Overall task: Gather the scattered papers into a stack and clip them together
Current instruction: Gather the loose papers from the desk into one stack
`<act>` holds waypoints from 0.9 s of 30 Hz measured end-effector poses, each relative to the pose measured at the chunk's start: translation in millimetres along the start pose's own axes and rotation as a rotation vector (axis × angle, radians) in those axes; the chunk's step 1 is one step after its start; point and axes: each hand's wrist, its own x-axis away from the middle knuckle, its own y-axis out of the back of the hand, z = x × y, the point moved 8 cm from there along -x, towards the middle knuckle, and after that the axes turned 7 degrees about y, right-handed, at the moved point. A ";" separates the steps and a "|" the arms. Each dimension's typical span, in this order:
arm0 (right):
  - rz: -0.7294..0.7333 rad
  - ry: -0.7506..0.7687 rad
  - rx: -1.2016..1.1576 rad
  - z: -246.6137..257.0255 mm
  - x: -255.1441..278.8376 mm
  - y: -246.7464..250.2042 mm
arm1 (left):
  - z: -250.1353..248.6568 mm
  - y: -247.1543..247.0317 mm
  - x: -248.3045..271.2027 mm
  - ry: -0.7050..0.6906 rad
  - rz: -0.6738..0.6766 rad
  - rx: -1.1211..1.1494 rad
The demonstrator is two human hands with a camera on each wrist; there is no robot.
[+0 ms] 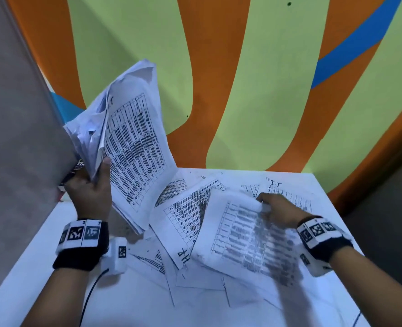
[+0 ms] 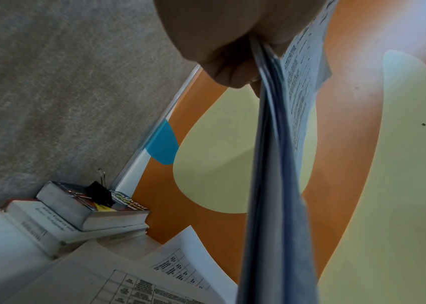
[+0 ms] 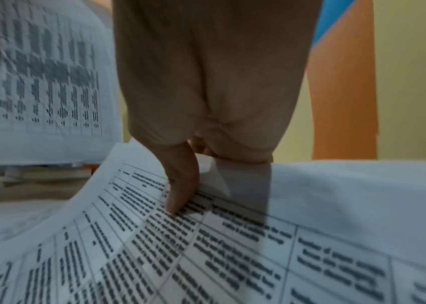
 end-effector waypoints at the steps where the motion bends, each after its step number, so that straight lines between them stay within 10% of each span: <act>1: -0.002 0.041 0.054 10.4 -5.5 14.9 | 0.1 0.8 -1.0 0.006 -0.002 -0.002; 7: 0.018 0.256 0.296 97.5 -67.2 49.3 | 2.4 14.0 -8.4 0.029 -0.063 -0.008; 20: 0.300 0.412 0.649 144.1 -180.7 -86.3 | 20.3 40.8 -17.3 0.091 -0.150 -0.147; 27: 0.042 0.399 0.204 125.4 -167.9 -24.2 | 46.0 38.0 -30.0 0.263 -0.165 0.112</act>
